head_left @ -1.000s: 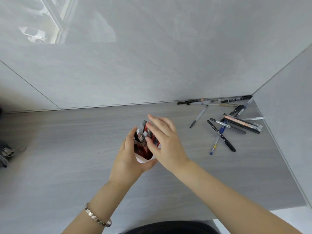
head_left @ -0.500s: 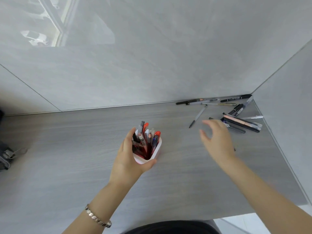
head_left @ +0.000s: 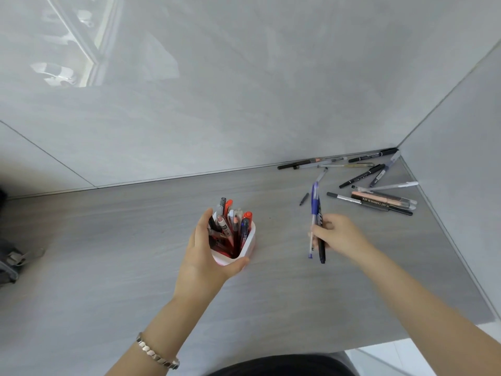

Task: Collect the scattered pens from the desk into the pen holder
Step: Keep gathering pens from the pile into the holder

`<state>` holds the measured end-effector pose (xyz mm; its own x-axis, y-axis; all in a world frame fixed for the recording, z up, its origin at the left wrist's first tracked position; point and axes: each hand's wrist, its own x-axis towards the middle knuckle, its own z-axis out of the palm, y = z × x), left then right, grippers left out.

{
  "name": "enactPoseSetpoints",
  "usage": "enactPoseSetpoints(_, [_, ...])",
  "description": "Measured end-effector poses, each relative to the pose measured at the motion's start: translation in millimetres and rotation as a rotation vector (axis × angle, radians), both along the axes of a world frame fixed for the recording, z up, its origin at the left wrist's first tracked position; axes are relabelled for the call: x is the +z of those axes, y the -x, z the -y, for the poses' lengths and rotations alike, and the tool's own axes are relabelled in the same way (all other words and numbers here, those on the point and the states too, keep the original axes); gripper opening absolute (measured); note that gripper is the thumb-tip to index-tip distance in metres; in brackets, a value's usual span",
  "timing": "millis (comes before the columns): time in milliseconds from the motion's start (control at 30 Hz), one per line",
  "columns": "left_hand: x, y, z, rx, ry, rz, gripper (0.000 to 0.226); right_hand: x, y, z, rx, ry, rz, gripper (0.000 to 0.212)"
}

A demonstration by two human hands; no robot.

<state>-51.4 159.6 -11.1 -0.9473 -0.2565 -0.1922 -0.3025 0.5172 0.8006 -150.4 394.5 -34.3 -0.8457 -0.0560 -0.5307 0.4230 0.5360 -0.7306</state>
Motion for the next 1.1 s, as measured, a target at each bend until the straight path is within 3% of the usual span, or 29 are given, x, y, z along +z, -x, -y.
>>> enactPoseSetpoints(133, [-1, 0, 0, -0.001, 0.005, -0.002, 0.103, 50, -25, 45, -0.006, 0.394, -0.293, 0.006])
enactPoseSetpoints(200, [-1, -1, 0, -0.003, 0.004, -0.004, 0.103, 59, -37, 67, 0.057, 0.435, -0.354, 0.004])
enactPoseSetpoints(400, [-3, -1, 1, 0.005, -0.029, -0.026, 0.102, 44, -56, 97, 0.268, 0.283, -0.320, 0.022])
enactPoseSetpoints(533, [-4, 0, 1, 0.014, -0.024, -0.015, 0.100, 55, -51, 78, 0.274, 0.062, -0.461, 0.014])
enactPoseSetpoints(667, [-3, 1, 2, 0.002, -0.028, -0.010, 0.100, 78, -37, 52, 0.491, -0.174, -0.314, 0.032])
enactPoseSetpoints(733, [-3, 1, 2, 0.000, -0.024, -0.013, 0.099, 94, -33, 47, 0.595, -0.195, -0.340, 0.033])
enactPoseSetpoints(900, [-5, 1, 2, 0.007, -0.016, -0.017, 0.099, 113, -23, 67, 0.628, -0.291, -0.502, 0.009])
enactPoseSetpoints(967, [-5, 1, 2, 0.007, -0.012, -0.021, 0.100, 96, -24, 89, 0.663, -0.324, -0.577, 0.011])
enactPoseSetpoints(1100, [-6, 1, 3, -0.028, -0.002, -0.057, 0.100, 56, -29, 129, 0.606, -0.105, -0.797, 0.032])
